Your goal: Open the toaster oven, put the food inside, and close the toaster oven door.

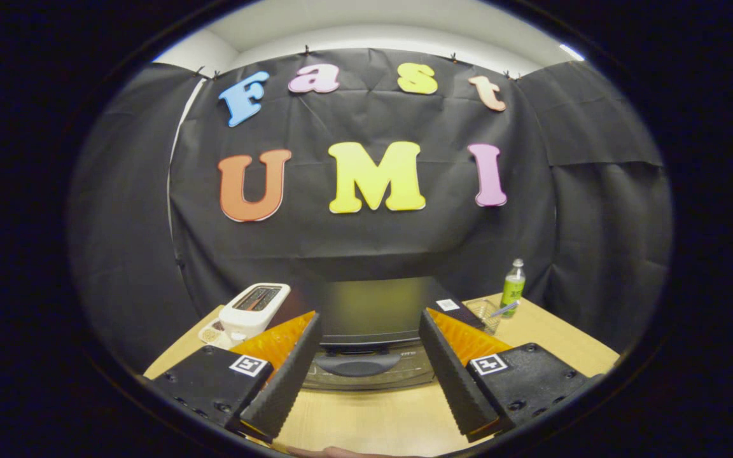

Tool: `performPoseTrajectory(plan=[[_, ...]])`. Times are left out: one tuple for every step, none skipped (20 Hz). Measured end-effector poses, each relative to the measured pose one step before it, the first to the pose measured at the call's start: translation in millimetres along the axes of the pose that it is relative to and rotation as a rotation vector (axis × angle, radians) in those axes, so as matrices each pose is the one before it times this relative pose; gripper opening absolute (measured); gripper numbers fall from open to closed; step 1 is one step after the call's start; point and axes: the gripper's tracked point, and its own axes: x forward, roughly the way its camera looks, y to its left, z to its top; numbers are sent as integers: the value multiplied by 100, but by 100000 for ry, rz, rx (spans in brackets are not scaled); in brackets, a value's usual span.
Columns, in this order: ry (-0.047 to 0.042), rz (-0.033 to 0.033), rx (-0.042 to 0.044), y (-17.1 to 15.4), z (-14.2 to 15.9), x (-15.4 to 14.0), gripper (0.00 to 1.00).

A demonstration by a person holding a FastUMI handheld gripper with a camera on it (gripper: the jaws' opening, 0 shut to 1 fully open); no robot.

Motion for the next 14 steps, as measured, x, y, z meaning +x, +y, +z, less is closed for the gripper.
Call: performPoseTrajectory(plan=[[-507,-1541,-1687,46,-3,1154,100],[-151,195,-1906,293,-84,1208,100],[415,-597,331,238,-142,984,100],[707,-1450,-721,-173,-419,921,100],[769,-2258,-585,-453,-380,787,100],[92,-2146,-1256,-503,-265,900,100],[2389,-1685,-1813,-444,-537,711,100],[1838,-526,-2175,-249,-723,538,100],[202,-611,422,-387,-143,195,100],[1282,2140,1976,208,-445,278,100],[2303,2767,2426,513,-558,55,100],[1084,458,954,175,-398,157,100],[482,-2117,143,-362,-192,313,100],[1399,-529,-1088,-135,-367,145,100]])
